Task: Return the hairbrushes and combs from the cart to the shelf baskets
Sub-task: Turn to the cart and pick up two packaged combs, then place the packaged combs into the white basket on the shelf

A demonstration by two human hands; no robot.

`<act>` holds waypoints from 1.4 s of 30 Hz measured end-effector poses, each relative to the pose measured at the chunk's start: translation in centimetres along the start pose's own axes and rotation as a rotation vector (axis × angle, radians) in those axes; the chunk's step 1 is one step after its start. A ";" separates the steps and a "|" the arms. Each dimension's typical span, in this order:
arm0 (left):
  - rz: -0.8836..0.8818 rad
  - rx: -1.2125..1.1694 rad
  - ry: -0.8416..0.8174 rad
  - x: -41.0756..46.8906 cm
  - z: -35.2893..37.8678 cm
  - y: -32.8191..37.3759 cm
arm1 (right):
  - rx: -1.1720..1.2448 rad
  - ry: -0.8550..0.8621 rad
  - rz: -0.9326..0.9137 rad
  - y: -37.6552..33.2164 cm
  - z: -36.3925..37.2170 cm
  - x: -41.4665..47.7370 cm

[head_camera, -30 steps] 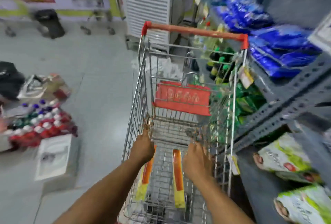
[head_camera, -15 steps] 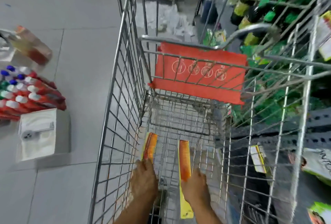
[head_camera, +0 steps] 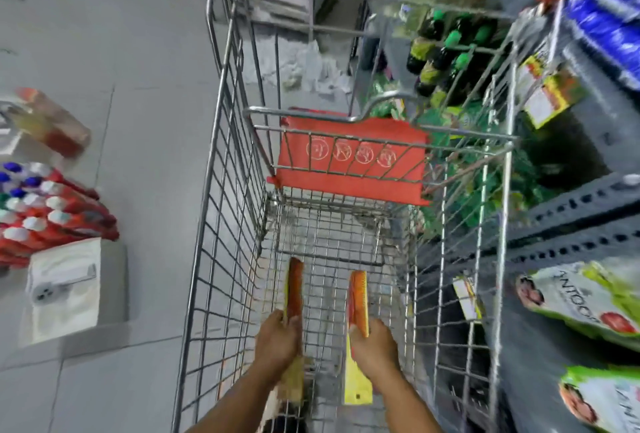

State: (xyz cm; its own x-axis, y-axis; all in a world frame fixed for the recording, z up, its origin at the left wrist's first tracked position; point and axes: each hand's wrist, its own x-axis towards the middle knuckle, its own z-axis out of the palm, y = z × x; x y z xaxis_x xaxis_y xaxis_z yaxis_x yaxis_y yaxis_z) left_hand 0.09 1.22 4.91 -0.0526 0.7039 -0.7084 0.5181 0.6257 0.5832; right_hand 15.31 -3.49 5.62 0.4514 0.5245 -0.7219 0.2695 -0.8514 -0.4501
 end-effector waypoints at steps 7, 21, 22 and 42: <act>0.056 -0.342 -0.179 -6.3 -2.4 5.0 | 0.237 0.033 -0.150 -2.3 -5.9 -6.2; 0.530 -0.395 -0.305 -27.3 -1.5 19.3 | 0.735 0.260 -0.470 -1.5 -23.2 -23.7; 0.559 -0.376 -0.326 -28.9 -0.9 20.1 | 0.772 0.277 -0.473 -0.8 -24.3 -24.6; 0.678 0.028 -1.041 -57.7 24.0 16.5 | 1.086 0.959 -0.285 29.3 -38.5 -44.7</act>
State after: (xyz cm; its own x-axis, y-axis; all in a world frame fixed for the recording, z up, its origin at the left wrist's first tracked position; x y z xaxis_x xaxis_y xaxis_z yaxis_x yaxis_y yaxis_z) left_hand 32.15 -37.14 45.82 0.9282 0.2726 -0.2533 0.1950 0.2235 0.9550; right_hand 35.82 -52.17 44.95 0.9879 0.0950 -0.1223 -0.1157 -0.0721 -0.9907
